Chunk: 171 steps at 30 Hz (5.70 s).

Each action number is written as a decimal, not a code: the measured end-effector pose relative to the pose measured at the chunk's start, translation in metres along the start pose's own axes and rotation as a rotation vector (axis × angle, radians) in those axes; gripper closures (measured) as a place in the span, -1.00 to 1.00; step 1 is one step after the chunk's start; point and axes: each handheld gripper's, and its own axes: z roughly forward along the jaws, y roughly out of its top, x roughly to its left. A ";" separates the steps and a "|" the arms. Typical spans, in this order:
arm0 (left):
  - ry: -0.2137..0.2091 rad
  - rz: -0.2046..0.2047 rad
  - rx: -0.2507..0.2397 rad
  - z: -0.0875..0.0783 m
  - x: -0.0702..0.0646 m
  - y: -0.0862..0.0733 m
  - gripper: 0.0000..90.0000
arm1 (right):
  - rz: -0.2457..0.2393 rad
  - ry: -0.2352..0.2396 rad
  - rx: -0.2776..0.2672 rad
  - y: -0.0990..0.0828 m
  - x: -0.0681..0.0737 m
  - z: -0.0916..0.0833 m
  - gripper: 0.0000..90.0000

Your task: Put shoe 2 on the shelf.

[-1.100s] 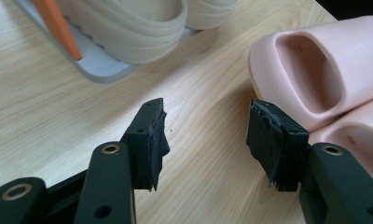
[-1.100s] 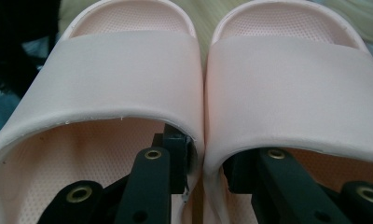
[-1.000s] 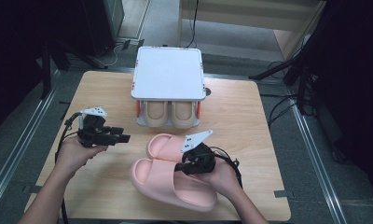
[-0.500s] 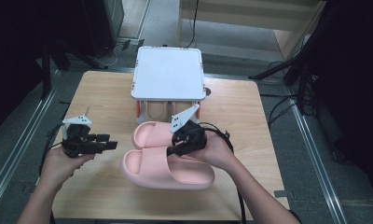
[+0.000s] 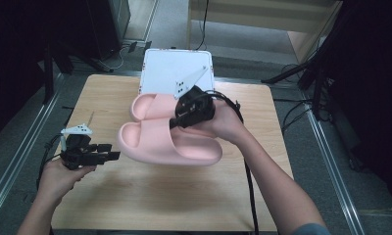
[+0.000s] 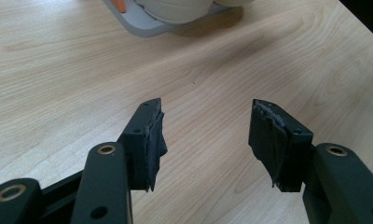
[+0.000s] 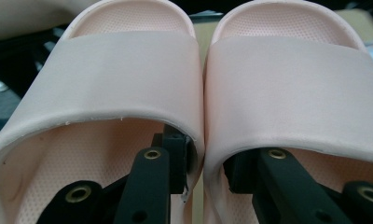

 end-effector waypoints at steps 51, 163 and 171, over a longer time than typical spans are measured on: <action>-0.078 0.071 0.059 0.044 0.009 0.034 0.01 | 1.005 -0.964 -0.094 0.051 -0.158 0.030 0.60; -0.093 0.113 0.097 0.058 -0.017 0.027 -0.09 | 0.437 -0.368 -0.202 -0.131 0.035 0.009 0.17; -0.104 0.145 0.117 0.062 -0.024 0.027 -0.10 | 0.404 -0.369 -0.194 -0.152 0.045 0.003 0.14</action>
